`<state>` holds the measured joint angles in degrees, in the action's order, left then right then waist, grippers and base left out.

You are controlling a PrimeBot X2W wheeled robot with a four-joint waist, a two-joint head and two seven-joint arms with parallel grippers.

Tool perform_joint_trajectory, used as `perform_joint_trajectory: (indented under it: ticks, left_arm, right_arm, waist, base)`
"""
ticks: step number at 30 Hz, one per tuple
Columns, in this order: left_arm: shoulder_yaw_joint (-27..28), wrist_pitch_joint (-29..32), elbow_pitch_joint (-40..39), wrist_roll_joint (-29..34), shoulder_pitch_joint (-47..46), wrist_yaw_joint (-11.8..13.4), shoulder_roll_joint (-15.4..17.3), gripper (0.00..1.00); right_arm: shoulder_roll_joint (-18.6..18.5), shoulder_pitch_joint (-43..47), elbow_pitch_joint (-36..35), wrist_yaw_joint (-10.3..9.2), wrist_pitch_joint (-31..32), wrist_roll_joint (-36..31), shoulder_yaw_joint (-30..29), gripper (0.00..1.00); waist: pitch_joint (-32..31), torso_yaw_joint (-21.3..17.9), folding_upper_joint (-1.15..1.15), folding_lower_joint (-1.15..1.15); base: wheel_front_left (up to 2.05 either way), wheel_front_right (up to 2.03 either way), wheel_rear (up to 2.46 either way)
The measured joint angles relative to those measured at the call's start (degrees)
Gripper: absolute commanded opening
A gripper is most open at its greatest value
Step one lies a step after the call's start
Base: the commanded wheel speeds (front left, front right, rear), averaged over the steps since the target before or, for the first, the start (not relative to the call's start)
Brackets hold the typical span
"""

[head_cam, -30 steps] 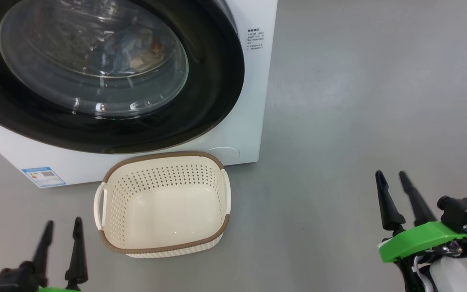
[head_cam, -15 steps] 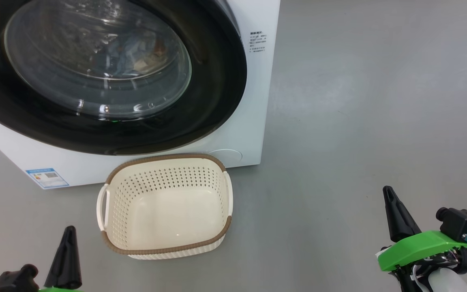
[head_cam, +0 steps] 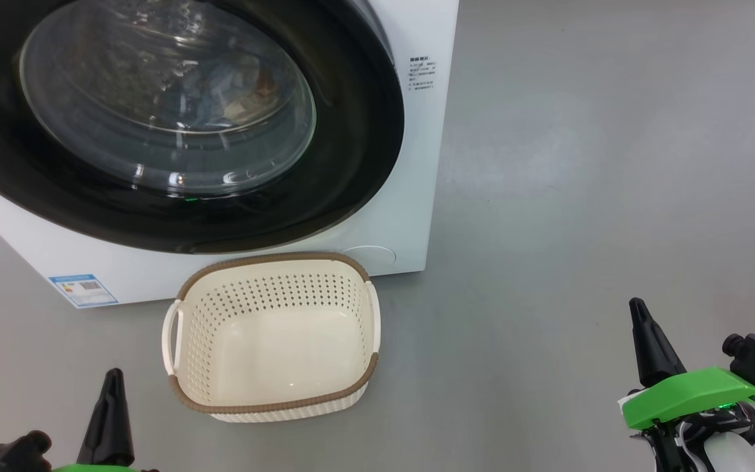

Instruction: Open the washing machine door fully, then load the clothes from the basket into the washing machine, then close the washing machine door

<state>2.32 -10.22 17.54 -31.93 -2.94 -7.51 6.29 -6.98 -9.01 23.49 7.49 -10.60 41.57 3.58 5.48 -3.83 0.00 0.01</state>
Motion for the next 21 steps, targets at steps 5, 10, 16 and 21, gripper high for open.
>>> perform_joint_trajectory:
  ticks: [5, 10, 16, 21]
  left_arm:
    - [0.08, 0.73, -0.04, -2.78, -0.02, 0.0, -0.1, 0.0]
    - [0.19, 1.74, -0.07, -5.86, -0.03, 0.0, -0.18, 0.0]
    - [0.34, 2.72, -0.11, -9.44, -0.06, 0.0, -0.35, 0.0]
    - [0.44, 3.52, -0.18, -12.54, -0.07, 0.0, -0.55, 0.0]
  right_arm:
    - [0.15, 0.11, -0.4, 0.0, 0.71, 2.33, -0.25, 0.0]
    - [0.37, 0.14, -0.71, 0.0, 1.55, 5.32, -0.54, 0.0]
    - [0.7, 0.19, -1.14, 0.0, 2.47, 8.51, -1.54, 0.0]
    - [0.94, 0.27, -1.49, 0.0, 3.28, 10.53, -1.97, 0.0]
  waist:
    - [-0.27, 0.19, 0.0, 0.0]
    - [-0.55, 0.38, 0.0, 0.0]
    - [-0.87, 0.61, 0.0, 0.0]
    - [-1.15, 0.81, 0.0, 0.0]
  base:
    - [0.0, 0.0, 0.0]
    - [0.0, 0.0, 0.0]
    - [0.0, 0.0, 0.0]
    - [0.0, 0.0, 0.0]
